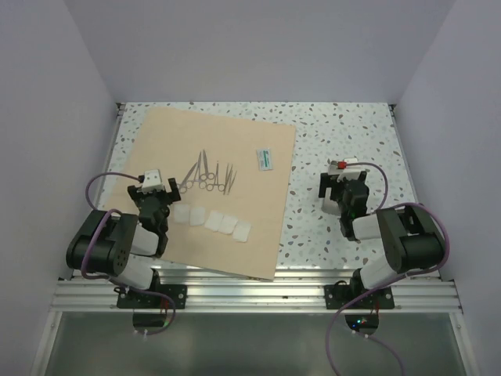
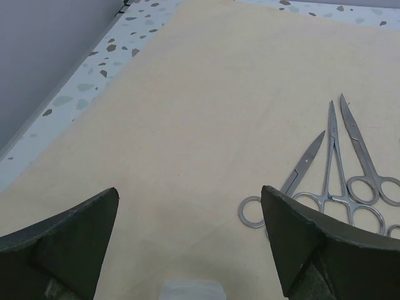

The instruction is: Prepare the surgical pack

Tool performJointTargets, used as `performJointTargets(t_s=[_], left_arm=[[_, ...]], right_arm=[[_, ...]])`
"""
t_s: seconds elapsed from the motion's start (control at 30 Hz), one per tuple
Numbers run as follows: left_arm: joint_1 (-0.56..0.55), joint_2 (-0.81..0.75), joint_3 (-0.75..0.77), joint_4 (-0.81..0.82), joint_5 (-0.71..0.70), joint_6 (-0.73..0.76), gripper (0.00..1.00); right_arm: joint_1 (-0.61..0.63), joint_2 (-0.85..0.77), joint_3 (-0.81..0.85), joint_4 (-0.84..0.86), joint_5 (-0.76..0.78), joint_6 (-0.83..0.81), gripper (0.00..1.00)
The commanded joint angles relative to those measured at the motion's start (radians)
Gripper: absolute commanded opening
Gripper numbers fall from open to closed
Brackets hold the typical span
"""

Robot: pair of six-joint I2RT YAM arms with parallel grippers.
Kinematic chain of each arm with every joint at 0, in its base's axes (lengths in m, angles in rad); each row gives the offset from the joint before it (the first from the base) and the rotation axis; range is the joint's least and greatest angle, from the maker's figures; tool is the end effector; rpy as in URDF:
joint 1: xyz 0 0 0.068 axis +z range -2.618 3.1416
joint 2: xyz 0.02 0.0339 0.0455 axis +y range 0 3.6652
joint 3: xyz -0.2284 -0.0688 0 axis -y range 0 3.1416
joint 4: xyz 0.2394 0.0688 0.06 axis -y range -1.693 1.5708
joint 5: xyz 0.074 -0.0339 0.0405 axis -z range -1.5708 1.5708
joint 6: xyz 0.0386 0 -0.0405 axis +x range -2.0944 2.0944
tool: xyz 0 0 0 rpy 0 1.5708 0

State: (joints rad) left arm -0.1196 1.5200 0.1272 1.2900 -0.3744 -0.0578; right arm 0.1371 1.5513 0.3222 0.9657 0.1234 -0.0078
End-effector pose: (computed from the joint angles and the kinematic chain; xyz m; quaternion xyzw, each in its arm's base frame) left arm 0.2193 -0.0121 0.1053 -0.1021 0.7330 0.0793 0.6678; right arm 0.2589 0.0309 0.1072 -0.0200 0.7930 -0.0096 0.6089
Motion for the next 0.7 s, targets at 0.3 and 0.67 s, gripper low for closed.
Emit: performJointTargets(t_s=[0.3,0.67], left_arm=[[-0.11,-0.274,0.241,-0.452,-0.353,-0.008,1.0],[-0.1,-0.687,0.578,-1.49,-0.041,-0.48,1.0]], right_arm=[[0.007,-0.245,0.103,-0.308,0.215,0.054,0.99],[0.013,-0.629,0.376,-1.371,-0.068,0.44,0.99]])
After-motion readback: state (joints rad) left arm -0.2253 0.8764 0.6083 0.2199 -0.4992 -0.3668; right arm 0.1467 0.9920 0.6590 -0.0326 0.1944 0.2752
